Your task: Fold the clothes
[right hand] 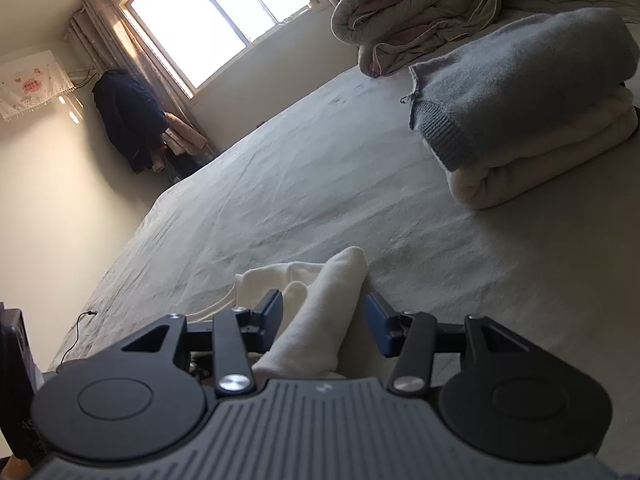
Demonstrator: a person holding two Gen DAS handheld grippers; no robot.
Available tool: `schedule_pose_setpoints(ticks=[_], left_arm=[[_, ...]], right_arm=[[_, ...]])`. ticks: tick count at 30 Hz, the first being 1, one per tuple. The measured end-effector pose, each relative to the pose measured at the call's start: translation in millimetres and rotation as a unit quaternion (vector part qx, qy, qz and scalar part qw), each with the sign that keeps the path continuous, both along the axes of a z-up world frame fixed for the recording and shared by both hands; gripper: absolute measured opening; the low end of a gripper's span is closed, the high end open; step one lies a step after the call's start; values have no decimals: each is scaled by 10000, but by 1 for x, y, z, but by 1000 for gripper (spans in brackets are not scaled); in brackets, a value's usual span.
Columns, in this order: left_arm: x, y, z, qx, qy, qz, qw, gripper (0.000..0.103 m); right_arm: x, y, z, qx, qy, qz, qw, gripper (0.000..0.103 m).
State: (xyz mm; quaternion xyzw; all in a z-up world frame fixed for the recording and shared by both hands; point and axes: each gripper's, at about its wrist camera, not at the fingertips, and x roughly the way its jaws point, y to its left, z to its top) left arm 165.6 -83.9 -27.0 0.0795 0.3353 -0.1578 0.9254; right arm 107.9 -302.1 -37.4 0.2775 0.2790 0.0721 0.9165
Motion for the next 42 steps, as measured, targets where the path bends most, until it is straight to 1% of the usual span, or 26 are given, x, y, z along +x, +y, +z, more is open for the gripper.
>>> schedule_pose_setpoints(ticks=[1,3,6,8,11,12,13,14,16,18,20,22,24,25,26,27,28,29,30,32,34,37,38,39,41,42], left_arm=[[-3,11,4,-278,-42,216,9994,8],[-9,34,10,-724,-103,655,9952,8],[-19,75,11,-1339,-102,1341,9818,8],[-25,98,6,-1546,-15,1729,9727,7],[-36,128,-10,-1580,126,2178,9630,7],[-37,136,-16,-1562,197,2288,9607,8],[-39,145,-19,-1659,243,2322,9581,10],[-42,154,-23,-1855,269,2303,9549,14],[-44,169,-26,-2236,276,2268,9475,19],[-44,179,-25,-2437,206,2316,9416,38],[-43,187,-24,-2595,122,2419,9349,39],[-39,193,-24,-2733,112,2549,9275,38],[-34,196,-25,-2738,96,2693,9233,34],[-32,197,-26,-2715,89,2766,9218,30],[-30,196,-25,-2653,74,2820,9220,19],[-29,196,-25,-2583,48,2848,9231,15],[-29,194,-25,-2508,2,2862,9248,14],[-30,192,-24,-2426,-69,2859,9270,12],[-30,191,-23,-2344,-140,2854,9292,10],[-33,187,-20,-2184,-345,2852,9326,7],[-38,184,-15,-2063,-627,2891,9327,7],[-41,184,-5,-1910,-1072,2986,9289,7],[-40,183,-3,-1843,-1120,3000,9292,7],[-37,183,-2,-1766,-1101,3006,9308,7],[-32,182,-5,-1674,-981,3029,9331,7],[-31,182,-6,-1668,-937,3038,9333,7]], right_arm=[[1,2,-1,-23,21,14,10000,52],[2,6,-3,-73,63,44,9999,52],[5,13,-6,-193,131,99,9997,52],[7,17,-6,-271,160,141,9994,52],[9,24,-8,-387,201,204,9988,51],[10,26,-8,-426,215,224,9986,51],[11,28,-9,-456,231,246,9984,51],[12,30,-10,-508,248,258,9981,51],[14,34,-12,-628,286,274,9972,51],[15,34,-14,-666,294,275,9970,51],[15,29,-14,-501,236,217,9982,51],[14,23,-15,-319,173,155,9992,51],[13,12,-16,37,105,25,9999,51],[12,6,-17,223,70,-43,9997,51],[12,0,-19,426,44,-112,9990,51],[13,-4,-22,613,43,-175,9980,51],[15,-7,-26,733,74,-219,9970,50],[17,-10,-29,840,109,-259,9961,46],[19,-9,-31,847,148,-260,9960,43],[22,-6,-35,824,227,-247,9960,42],[25,2,-33,545,214,-203,9981,41],[28,16,-30,4,185,-170,9997,39],[29,20,-30,-161,173,-167,9996,37],[30,24,-30,-324,158,-162,9992,37],[33,33,-30,-677,112,-136,9975,36],[34,37,-31,-851,107,-158,9962,20]])
